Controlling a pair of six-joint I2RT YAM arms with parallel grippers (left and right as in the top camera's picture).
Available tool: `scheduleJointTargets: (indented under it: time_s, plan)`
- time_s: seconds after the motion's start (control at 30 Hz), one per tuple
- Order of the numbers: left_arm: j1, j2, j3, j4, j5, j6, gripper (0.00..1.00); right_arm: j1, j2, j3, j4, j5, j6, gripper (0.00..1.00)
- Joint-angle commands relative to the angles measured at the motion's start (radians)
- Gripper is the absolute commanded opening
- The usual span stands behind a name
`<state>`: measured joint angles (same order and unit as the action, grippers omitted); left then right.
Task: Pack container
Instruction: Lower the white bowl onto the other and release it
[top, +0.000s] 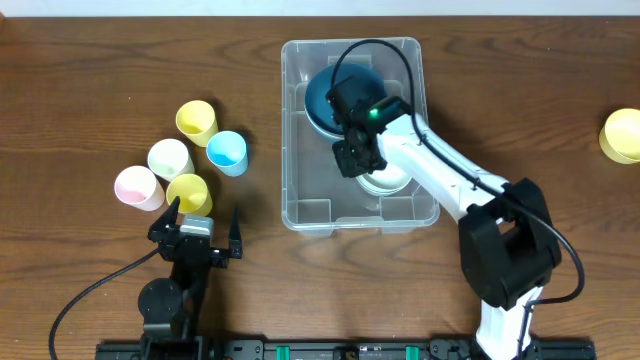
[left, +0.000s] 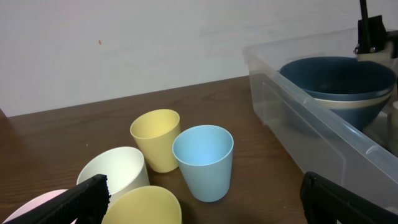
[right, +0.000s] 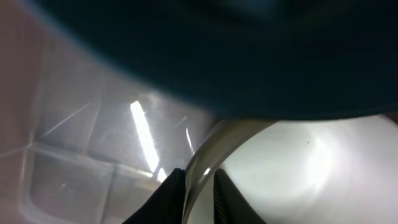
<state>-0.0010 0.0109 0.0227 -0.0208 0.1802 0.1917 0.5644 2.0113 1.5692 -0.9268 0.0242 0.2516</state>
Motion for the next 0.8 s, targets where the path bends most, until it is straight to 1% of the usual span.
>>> scheduleJointTargets:
  time_s: [0.0, 0.07, 0.37, 0.47, 0.5, 0.57, 0.67, 0.7, 0.73, 0.77]
  plan:
    - [0.005, -0.005, -0.019, -0.031, 0.014, 0.010, 0.98, -0.027, 0.005, -0.003, 0.006, 0.028, -0.021, 0.19]
    - [0.005, -0.005, -0.019, -0.031, 0.014, 0.010, 0.98, -0.039, 0.005, -0.003, 0.010, 0.028, -0.021, 0.21]
    - [0.005, -0.005, -0.019, -0.031, 0.014, 0.010, 0.98, -0.049, 0.005, 0.007, 0.023, 0.025, -0.021, 0.45]
    - [0.005, -0.005, -0.019, -0.031, 0.014, 0.010, 0.98, -0.049, 0.005, 0.031, 0.017, 0.025, -0.021, 0.45]
    - [0.005, -0.005, -0.019, -0.031, 0.014, 0.010, 0.98, -0.049, 0.005, 0.043, 0.013, 0.025, -0.021, 0.49]
    - [0.005, -0.005, -0.019, -0.031, 0.014, 0.010, 0.98, -0.049, 0.005, 0.073, -0.002, 0.025, -0.021, 0.59]
    - [0.005, -0.005, -0.019, -0.031, 0.014, 0.010, 0.98, -0.051, 0.005, 0.150, -0.051, 0.026, -0.021, 0.84]
    - [0.005, -0.005, -0.019, -0.031, 0.014, 0.010, 0.98, -0.054, 0.005, 0.188, -0.078, 0.029, -0.019, 0.89]
    - [0.005, -0.005, -0.019, -0.031, 0.014, 0.010, 0.98, -0.060, 0.005, 0.232, -0.113, 0.044, 0.000, 0.99]
    - [0.005, -0.005, -0.019, -0.031, 0.014, 0.010, 0.98, -0.069, 0.005, 0.282, -0.154, 0.069, 0.035, 0.99]
